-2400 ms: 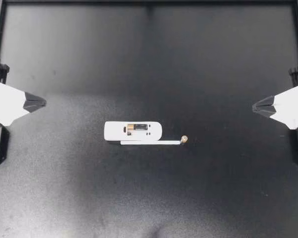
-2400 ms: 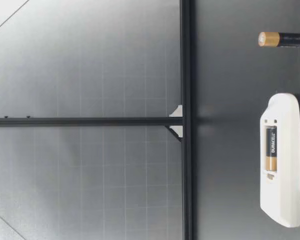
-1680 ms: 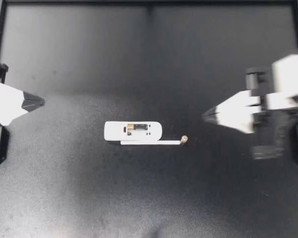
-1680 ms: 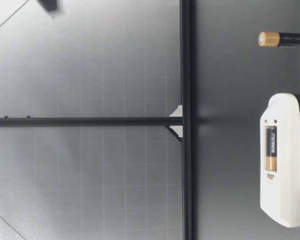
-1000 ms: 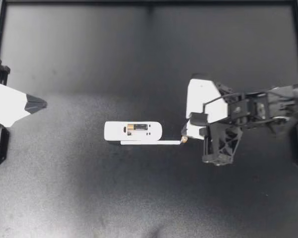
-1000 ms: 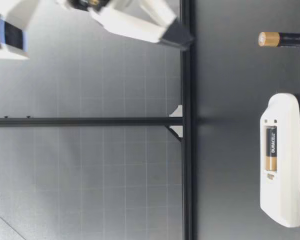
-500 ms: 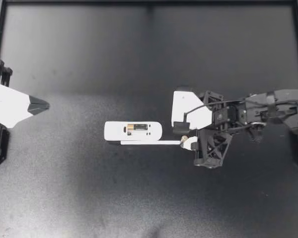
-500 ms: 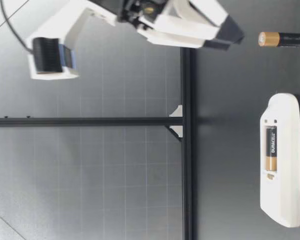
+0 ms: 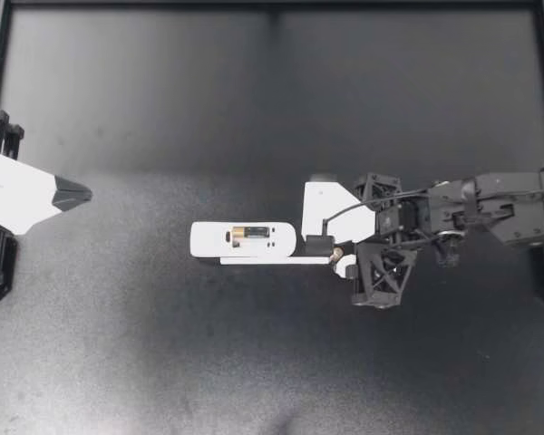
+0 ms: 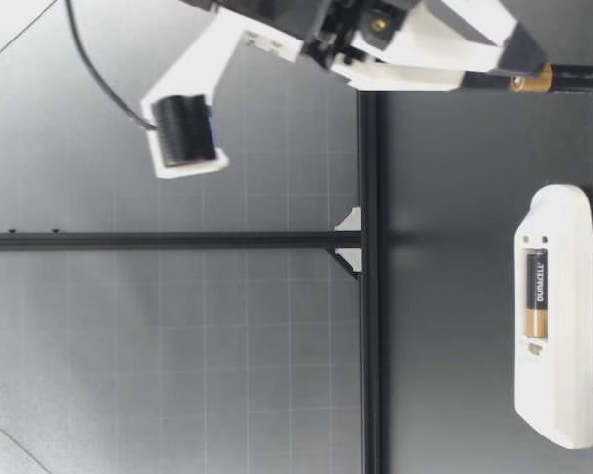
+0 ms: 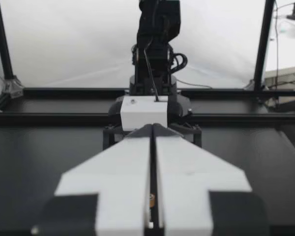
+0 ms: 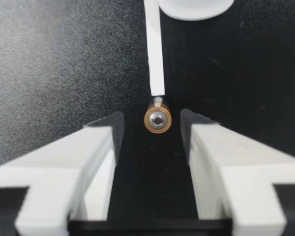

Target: Place the battery into the slot of the remote controller.

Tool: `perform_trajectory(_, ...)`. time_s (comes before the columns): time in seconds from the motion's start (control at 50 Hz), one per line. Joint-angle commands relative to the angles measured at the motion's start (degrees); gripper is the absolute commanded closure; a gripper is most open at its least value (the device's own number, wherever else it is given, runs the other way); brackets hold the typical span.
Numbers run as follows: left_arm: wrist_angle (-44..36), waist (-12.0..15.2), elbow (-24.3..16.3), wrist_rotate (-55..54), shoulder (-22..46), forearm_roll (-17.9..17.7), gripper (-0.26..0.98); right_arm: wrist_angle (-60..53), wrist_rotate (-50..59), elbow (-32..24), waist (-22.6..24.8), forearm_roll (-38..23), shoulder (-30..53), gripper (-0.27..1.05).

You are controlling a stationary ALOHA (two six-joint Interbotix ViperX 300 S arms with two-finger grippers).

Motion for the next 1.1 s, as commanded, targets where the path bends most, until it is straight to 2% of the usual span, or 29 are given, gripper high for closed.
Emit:
perform_trajectory(0.0, -0.53, 0.09, -0.70, 0.00, 0.44, -0.09, 0.88, -0.18, 0.00, -1.49, -0.35, -0.09, -0.35, 0.29)
perform_trajectory(0.32, -0.53, 0.09, -0.70, -0.09, 0.53, -0.09, 0.88, -0.18, 0.00, -1.67, -0.35, -1.93, 0.70, 0.33)
perform_trajectory(0.78, -0.44, 0.09, -0.44, -0.09, 0.53, -0.09, 0.88, 1.85, 0.00, -2.81, -0.35, -1.85, 0.70, 0.74)
perform_trajectory(1.08, 0.62, 0.09, -0.79, 0.00, 2.64, -0.09, 0.88, 1.67, 0.00, -2.90, -0.35, -1.58, -2.11, 0.79)
